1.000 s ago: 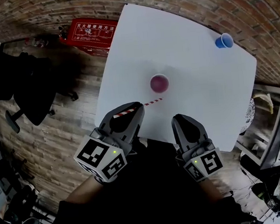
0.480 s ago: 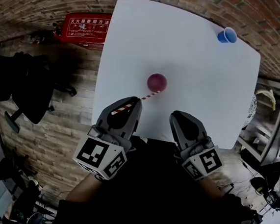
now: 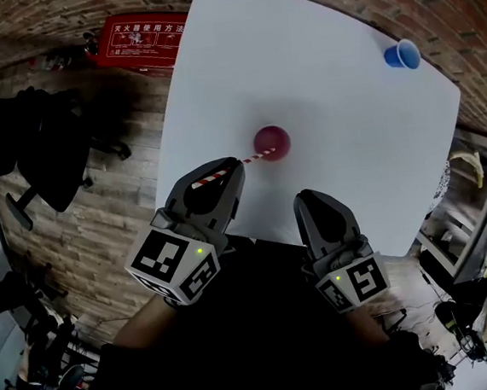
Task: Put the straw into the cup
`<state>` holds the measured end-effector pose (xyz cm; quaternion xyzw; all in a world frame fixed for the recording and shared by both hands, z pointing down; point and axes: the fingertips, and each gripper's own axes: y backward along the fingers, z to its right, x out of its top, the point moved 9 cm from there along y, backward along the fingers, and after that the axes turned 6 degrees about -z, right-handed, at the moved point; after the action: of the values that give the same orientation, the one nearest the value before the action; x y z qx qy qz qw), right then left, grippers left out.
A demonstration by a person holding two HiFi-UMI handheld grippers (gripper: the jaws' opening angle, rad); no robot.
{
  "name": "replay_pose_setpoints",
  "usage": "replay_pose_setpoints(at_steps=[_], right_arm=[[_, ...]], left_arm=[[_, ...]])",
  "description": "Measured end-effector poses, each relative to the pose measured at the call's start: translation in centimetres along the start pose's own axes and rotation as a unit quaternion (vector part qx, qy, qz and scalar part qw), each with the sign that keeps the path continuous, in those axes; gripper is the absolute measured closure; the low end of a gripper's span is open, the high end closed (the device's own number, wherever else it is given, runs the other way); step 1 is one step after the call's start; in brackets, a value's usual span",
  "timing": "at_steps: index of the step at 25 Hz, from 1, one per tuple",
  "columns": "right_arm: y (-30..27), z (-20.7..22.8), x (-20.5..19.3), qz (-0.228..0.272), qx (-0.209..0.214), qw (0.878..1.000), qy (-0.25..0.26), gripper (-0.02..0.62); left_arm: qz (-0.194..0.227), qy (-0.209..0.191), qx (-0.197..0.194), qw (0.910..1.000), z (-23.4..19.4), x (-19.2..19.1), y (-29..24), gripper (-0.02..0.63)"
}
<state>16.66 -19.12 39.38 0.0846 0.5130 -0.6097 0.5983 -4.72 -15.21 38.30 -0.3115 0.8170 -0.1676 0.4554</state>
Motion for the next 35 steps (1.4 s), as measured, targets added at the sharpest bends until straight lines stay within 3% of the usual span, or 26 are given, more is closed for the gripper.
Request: replay_pose_setpoints(at_steps=[35], right_arm=[[-2.5,2.7,-1.3,-0.024,-0.01,0.999,-0.044,0.543]], left_arm=[[-0.054,0.008,0.008,0.9985,-3.6,-2.0,-5.7,0.568]])
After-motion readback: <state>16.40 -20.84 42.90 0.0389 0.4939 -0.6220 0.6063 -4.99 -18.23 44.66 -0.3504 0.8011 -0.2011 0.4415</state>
